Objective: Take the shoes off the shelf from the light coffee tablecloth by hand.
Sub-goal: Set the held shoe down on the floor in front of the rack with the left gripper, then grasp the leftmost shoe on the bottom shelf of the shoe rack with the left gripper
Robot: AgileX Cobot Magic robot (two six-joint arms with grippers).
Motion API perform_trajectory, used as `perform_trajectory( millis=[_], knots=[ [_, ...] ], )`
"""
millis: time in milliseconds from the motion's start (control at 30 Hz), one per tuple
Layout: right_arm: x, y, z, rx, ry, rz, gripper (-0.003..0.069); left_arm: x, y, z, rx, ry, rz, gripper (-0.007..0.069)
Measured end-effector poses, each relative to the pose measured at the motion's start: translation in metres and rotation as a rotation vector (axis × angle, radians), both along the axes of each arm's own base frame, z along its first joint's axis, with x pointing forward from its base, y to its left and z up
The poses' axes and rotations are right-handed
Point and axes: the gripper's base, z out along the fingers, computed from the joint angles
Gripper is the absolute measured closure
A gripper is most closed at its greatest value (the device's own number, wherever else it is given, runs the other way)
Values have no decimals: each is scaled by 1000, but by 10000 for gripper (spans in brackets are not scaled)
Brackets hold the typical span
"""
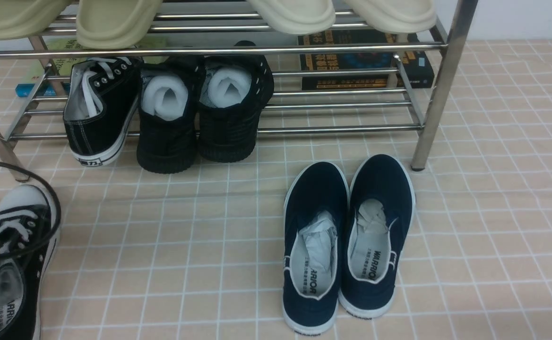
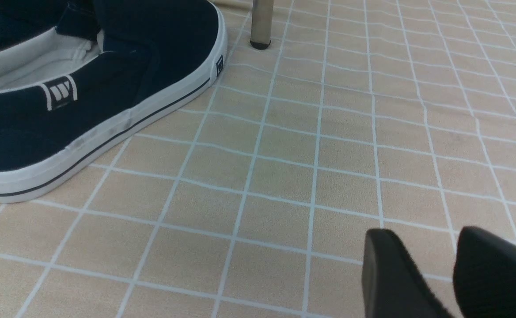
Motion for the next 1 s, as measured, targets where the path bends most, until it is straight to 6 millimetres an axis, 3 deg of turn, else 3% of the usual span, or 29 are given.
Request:
perform_trajectory(
  millis=[167, 300, 333, 367, 433, 567, 700, 1000],
  knots=[
    [0, 0, 0, 0, 0, 0, 420, 0, 1, 11, 1, 14, 6, 301],
    [0, 0, 0, 0, 0, 0, 420, 5, 2, 45, 12, -10, 9, 270],
    [0, 0, 0, 0, 0, 0, 420, 8, 3, 64, 15, -25, -10, 286],
    [0, 0, 0, 0, 0, 0, 420, 8, 2, 64, 13, -18, -14, 290],
    [0, 0, 0, 0, 0, 0, 420, 13, 0, 92, 10, -44, -73, 381],
    [0, 0, 0, 0, 0, 0, 420, 17, -5, 120, -19, -95, -145, 563],
    [0, 0, 0, 0, 0, 0, 420, 14, -14, 122, -106, -36, -213, 623],
    [0, 0, 0, 0, 0, 0, 420, 28, -25, 108, -226, 16, -273, 623]
  ],
)
